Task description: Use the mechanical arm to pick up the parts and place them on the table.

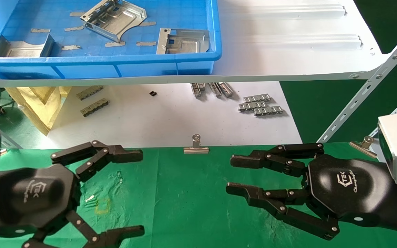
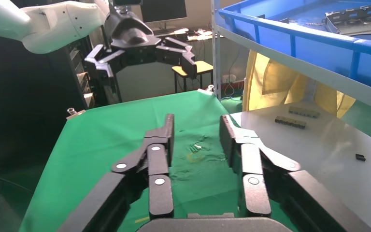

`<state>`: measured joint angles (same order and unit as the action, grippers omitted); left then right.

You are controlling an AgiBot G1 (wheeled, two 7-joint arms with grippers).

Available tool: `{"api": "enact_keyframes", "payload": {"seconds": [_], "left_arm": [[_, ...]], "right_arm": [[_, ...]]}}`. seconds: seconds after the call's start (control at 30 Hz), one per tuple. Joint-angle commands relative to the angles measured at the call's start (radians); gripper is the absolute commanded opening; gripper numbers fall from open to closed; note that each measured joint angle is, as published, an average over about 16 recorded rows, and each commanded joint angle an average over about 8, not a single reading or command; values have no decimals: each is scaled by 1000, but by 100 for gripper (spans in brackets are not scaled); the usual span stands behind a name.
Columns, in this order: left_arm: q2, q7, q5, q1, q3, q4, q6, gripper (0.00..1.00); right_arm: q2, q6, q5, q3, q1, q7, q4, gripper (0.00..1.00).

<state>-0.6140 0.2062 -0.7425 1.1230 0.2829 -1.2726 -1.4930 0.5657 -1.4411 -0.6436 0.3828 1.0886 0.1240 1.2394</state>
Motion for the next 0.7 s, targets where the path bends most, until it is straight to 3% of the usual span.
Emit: {"api": "enact_keyframes", "payload": {"seconds": [0.03, 0.17, 0.33, 0.7], "left_arm": [[2, 6, 1, 3, 1, -4, -2, 100], [-11, 29, -31, 98, 6, 30, 10, 100], [-70, 48, -136, 300, 35, 163, 55, 100], [-296, -24, -457, 712, 167, 730, 235, 100]], "right_arm": [[0, 0, 0, 0, 0, 0, 0, 0], [0, 0, 0, 0, 0, 0, 0, 0], [0, 0, 0, 0, 0, 0, 0, 0], [0, 0, 0, 0, 0, 0, 0, 0]]}}
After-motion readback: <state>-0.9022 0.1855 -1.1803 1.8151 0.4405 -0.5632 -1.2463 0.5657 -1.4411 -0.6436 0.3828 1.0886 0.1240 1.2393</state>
